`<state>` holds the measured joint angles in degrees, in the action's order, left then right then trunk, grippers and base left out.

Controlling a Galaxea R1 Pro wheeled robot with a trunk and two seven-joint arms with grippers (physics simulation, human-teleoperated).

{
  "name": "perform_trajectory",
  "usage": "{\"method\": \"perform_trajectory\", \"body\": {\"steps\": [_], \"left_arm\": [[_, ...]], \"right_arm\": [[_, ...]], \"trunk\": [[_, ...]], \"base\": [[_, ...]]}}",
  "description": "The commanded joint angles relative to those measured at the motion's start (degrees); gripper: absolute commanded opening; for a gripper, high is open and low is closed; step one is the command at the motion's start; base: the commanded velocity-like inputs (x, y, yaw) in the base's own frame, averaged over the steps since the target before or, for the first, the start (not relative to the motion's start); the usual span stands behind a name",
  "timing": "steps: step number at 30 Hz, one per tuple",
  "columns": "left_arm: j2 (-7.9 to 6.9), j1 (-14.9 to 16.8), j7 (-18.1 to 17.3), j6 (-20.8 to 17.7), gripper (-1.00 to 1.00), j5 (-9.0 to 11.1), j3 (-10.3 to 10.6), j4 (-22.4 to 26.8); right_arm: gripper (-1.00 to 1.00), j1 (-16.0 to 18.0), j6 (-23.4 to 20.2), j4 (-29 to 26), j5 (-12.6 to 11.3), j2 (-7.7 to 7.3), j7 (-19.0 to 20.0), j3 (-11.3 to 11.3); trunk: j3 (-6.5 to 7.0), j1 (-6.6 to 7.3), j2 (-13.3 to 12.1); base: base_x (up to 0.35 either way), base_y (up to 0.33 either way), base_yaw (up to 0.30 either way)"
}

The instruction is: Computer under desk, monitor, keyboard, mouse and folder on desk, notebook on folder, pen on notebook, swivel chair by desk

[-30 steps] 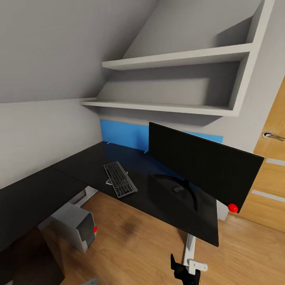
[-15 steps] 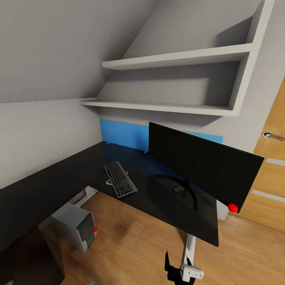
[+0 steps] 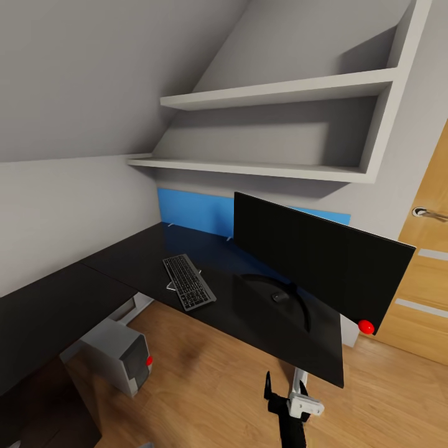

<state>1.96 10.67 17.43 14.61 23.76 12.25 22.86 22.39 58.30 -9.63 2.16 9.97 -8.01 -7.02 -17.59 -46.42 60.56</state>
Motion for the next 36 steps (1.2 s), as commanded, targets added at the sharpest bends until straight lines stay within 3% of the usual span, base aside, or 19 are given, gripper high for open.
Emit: {"method": "perform_trajectory", "body": {"steps": [1,3,8,11,12,20,28,36], "left_arm": [[-0.04,0.0,0.4,0.2,1.00,0.4,0.5,0.0],[-0.08,0.0,0.4,0.2,1.00,0.4,0.5,0.0],[-0.02,0.0,0.4,0.2,1.00,0.2,0.5,0.0],[0.05,0.0,0.4,0.2,1.00,0.1,0.7,0.0],[0.09,0.0,0.4,0.2,1.00,0.1,0.8,0.0],[0.19,0.0,0.4,0.2,1.00,0.0,1.0,0.0],[0.16,0.0,0.4,0.2,1.00,0.0,1.1,0.0],[0.17,0.0,0.4,0.2,1.00,0.0,1.1,0.0]], "right_arm": [[1.00,0.0,-2.3,-2.7,1.3,0.03,-1.1,-0.2],[1.00,0.0,-9.5,-9.2,3.0,0.03,-3.1,-0.2],[1.00,0.0,-26.4,-24.7,4.1,0.03,-4.4,0.4],[1.00,0.0,-35.0,-31.0,4.1,0.03,-4.6,1.9],[1.00,0.0,-41.0,-34.7,4.2,0.03,-4.7,3.3],[1.00,0.0,-63.6,-43.8,3.8,0.03,-5.1,6.6],[1.00,0.0,-70.0,-45.2,3.7,0.03,-8.2,7.1],[1.00,0.0,-70.7,-45.6,3.7,0.03,-8.9,7.2]], "trunk": [[-0.07,0.00,0.0],[-0.07,0.00,0.0],[-0.07,0.00,0.0],[-0.07,0.00,0.0],[-0.07,0.00,0.0],[-0.07,0.00,0.0],[-0.07,0.00,0.0],[-0.07,0.00,0.0]], "base": [[0.000,0.000,0.000],[0.000,0.000,0.000],[0.000,0.000,0.000],[0.000,0.000,0.000],[0.000,0.000,0.000],[0.000,0.000,0.000],[0.000,0.000,0.000],[0.000,0.000,0.000]]}}
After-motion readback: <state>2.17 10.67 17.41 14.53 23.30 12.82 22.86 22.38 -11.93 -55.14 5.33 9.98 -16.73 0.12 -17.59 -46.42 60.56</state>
